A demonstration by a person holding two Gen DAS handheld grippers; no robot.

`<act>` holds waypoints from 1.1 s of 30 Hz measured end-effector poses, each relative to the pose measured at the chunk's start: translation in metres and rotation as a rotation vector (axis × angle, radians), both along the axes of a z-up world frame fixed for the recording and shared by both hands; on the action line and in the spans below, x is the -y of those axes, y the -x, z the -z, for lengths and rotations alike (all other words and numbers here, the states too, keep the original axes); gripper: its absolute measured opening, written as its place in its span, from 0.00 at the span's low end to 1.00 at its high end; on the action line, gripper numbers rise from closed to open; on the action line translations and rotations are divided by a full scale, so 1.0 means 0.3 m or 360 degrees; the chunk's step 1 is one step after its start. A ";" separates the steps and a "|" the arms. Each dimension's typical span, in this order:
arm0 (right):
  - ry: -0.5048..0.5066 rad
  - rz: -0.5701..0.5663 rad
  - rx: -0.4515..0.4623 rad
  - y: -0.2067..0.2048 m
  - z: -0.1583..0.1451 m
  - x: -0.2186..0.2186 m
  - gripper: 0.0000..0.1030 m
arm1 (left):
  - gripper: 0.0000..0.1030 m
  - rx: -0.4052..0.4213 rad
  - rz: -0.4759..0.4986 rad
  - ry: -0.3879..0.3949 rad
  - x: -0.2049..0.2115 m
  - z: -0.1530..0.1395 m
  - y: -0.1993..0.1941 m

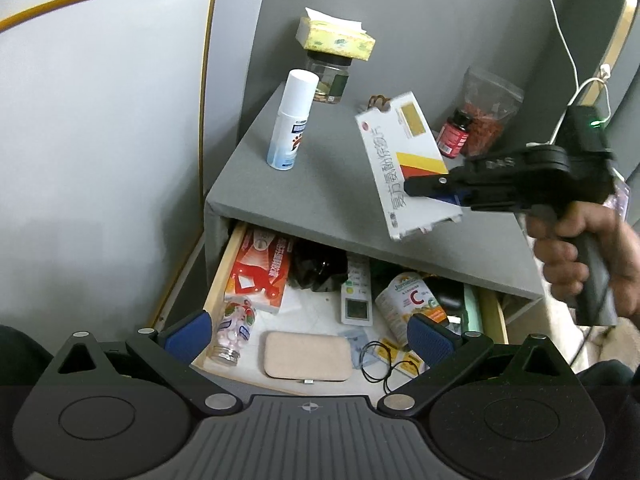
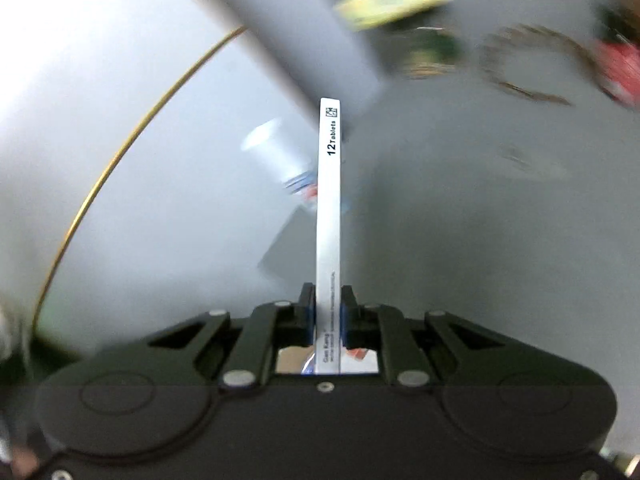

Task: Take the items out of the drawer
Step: 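Lift the medicine box onto the nightstand top and open the right tool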

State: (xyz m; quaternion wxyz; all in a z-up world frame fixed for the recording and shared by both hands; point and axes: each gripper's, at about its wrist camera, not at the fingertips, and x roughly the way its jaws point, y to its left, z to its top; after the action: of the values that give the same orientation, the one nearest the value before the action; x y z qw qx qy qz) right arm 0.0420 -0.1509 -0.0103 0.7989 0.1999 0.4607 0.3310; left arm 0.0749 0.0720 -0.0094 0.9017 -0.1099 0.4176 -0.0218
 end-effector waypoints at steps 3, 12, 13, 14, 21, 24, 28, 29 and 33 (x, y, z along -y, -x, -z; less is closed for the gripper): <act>-0.0076 0.0121 -0.0073 -0.041 0.041 0.002 0.12 | 1.00 -0.0028 -0.0023 -0.0030 0.012 0.002 0.008; 0.0470 0.0265 0.0331 0.005 0.004 -0.112 0.59 | 1.00 -0.0099 -0.0092 -0.0161 0.037 -0.004 0.016; 0.0505 0.0258 0.0361 0.013 0.013 -0.124 0.59 | 1.00 -0.0103 -0.0096 -0.0153 0.033 -0.002 0.013; 0.0546 0.0252 0.0391 0.021 0.020 -0.135 0.59 | 1.00 -0.0114 -0.0105 -0.0131 0.025 0.000 0.014; 0.0765 0.0239 0.0405 0.069 0.005 -0.188 0.67 | 1.00 -0.0169 -0.0158 -0.0018 -0.005 0.024 0.010; 0.0825 0.0289 0.0353 0.044 0.033 -0.226 0.67 | 1.00 -0.0068 -0.0192 -0.0008 -0.002 -0.005 0.020; 0.0838 0.0331 0.0284 0.022 0.066 -0.265 0.68 | 1.00 0.0003 -0.0236 0.0015 -0.004 -0.019 0.035; 0.0887 0.0341 0.0277 0.016 0.076 -0.287 0.69 | 1.00 0.0005 -0.0262 0.0040 -0.009 -0.019 0.038; 0.1001 0.0418 0.0248 -0.001 0.099 -0.357 0.68 | 1.00 0.0009 -0.0298 0.0078 -0.025 -0.031 0.037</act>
State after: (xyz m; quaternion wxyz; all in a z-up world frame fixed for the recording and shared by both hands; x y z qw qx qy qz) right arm 0.0423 -0.0438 -0.0399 0.8899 -0.0243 0.4481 0.0816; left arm 0.0638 0.0796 0.0000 0.8980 -0.1704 0.4023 0.0519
